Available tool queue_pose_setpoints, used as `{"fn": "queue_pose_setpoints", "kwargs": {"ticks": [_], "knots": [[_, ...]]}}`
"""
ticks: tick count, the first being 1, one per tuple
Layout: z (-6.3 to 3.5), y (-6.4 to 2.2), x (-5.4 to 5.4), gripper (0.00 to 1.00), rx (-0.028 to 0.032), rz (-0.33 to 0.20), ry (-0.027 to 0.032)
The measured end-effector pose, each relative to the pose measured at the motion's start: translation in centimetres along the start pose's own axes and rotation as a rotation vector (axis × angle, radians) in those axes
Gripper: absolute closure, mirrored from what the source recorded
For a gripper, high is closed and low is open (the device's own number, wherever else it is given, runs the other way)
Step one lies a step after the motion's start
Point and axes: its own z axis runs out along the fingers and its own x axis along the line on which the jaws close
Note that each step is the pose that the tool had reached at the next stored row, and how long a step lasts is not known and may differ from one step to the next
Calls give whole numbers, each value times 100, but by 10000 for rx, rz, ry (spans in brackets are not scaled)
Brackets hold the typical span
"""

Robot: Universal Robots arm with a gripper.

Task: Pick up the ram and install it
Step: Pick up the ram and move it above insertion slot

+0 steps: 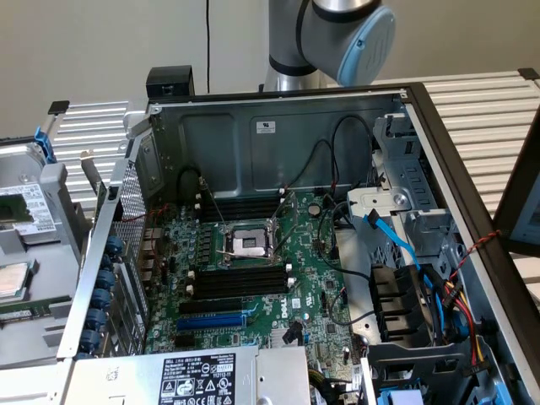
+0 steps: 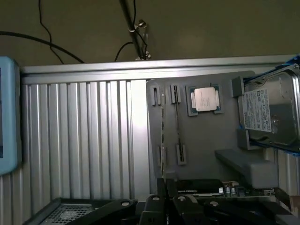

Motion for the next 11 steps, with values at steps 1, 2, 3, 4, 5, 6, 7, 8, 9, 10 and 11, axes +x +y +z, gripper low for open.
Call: {"fn": "queue_pose_setpoints", "kwargs": {"ticks": [1, 2, 3, 4, 5, 6, 7, 8, 9, 10, 11], "knots": [[-44, -22, 0, 87, -2, 0, -1], [-90, -49, 1, 87, 0, 0, -2], [-133, -83, 0, 87, -1, 0, -5], [-165, -125, -1, 87, 0, -1, -16], [-199, -170, -2, 87, -1, 0, -32], [-232, -215, -4, 87, -2, 0, -51], [-262, -260, -5, 87, -3, -1, -70], [-287, -303, -6, 87, -5, -1, -91], [-301, -344, -7, 87, -10, -3, -111], [-309, -384, -9, 87, -19, -3, -126], [-313, -419, -11, 87, -31, -4, -144]]}}
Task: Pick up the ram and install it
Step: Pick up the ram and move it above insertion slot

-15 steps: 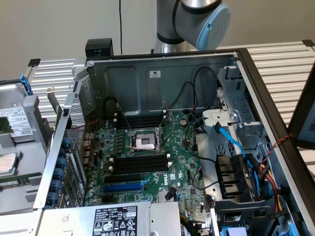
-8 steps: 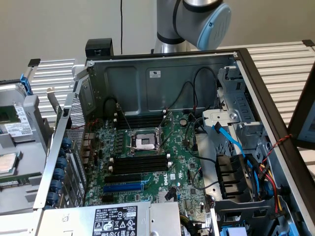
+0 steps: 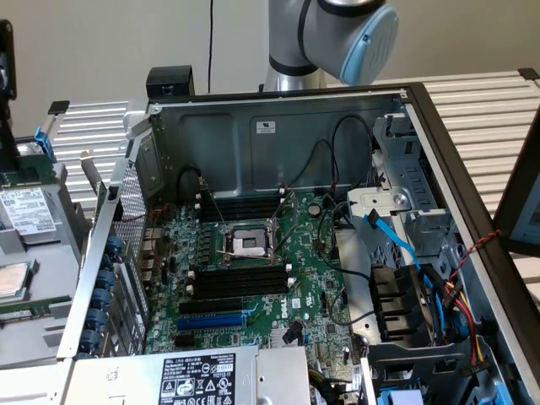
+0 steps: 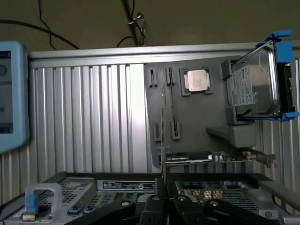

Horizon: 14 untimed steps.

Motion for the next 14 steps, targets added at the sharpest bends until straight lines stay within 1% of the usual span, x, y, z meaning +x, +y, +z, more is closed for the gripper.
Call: {"fn": "queue_pose_setpoints", "kwargs": {"ticks": [2, 5, 8, 14], "knots": [[-4, -68, -4, 87, -36, -1, -55], [-7, -161, -8, 87, -113, -6, -152], [-13, -260, -13, 87, -176, -9, -236], [-30, -476, -23, 87, -266, -14, -354]]}}
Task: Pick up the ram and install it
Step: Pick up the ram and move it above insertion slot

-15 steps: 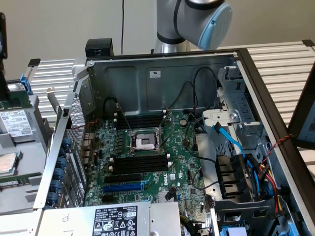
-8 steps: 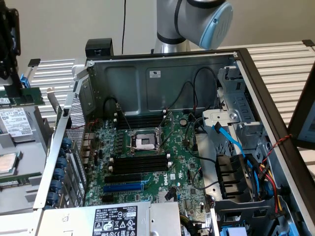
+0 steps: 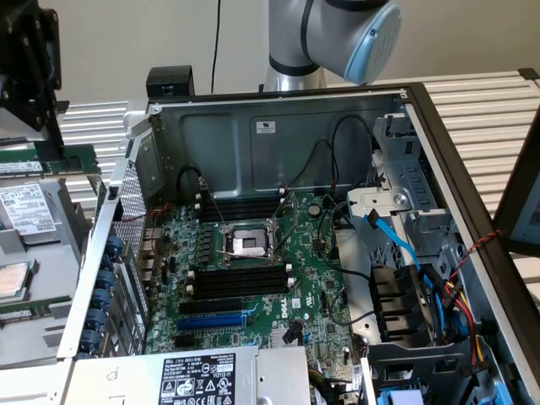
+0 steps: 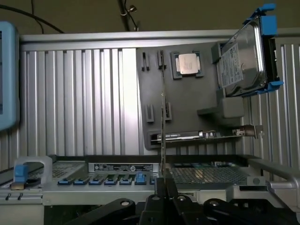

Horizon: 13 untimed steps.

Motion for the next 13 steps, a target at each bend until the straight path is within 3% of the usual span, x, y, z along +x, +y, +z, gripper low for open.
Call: {"fn": "queue_pose_setpoints", "kwargs": {"ticks": [7, 13], "knots": [[-37, -277, -14, 87, -70, -2, -91], [-60, -549, -27, 87, -75, -2, -100]]}}
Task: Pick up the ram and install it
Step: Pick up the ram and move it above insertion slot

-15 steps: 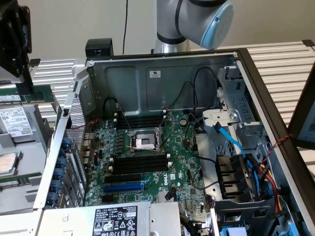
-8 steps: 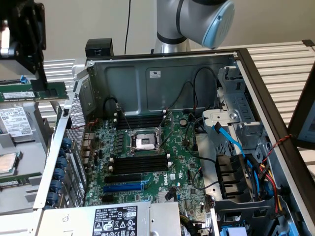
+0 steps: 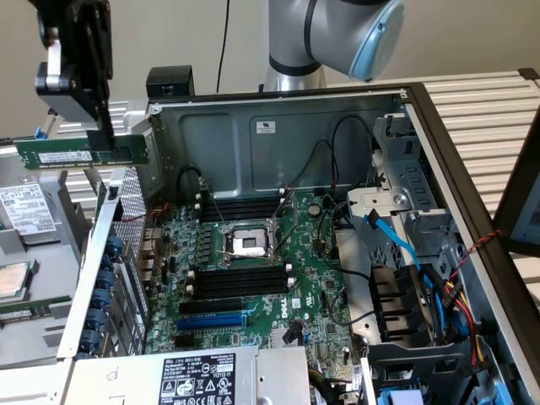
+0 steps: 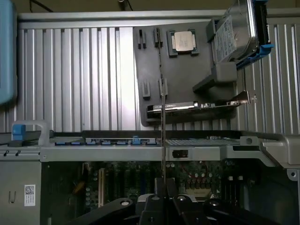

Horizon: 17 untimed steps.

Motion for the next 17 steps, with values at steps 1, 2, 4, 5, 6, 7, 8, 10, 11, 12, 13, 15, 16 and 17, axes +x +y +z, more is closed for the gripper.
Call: {"fn": "queue_pose_setpoints", "kwargs": {"ticks": [1, 2, 4, 5, 6, 7, 8, 10, 11, 12, 13, 15, 16, 17], "knots": [[-2, -45, -2, 87, -1, -1, -1], [-5, -90, -4, 87, -2, -2, -1], [-11, -181, -9, 87, -9, 0, 1], [-13, -227, -11, 87, -13, 0, 1], [-16, -269, -13, 87, -17, -1, 0], [-18, -317, -15, 87, -23, 0, 1], [-21, -363, -18, 87, -27, 1, 0], [-27, -453, -22, 87, -33, 0, 2], [-29, -498, -24, 87, -36, -1, 2], [-31, -542, -27, 87, -37, 1, 1], [-34, -591, -29, 87, -38, 1, 1], [-39, -680, -33, 87, -39, -1, 1], [-42, -725, -36, 87, -39, 0, 1], [-45, -770, -38, 87, -39, 0, -1]]}}
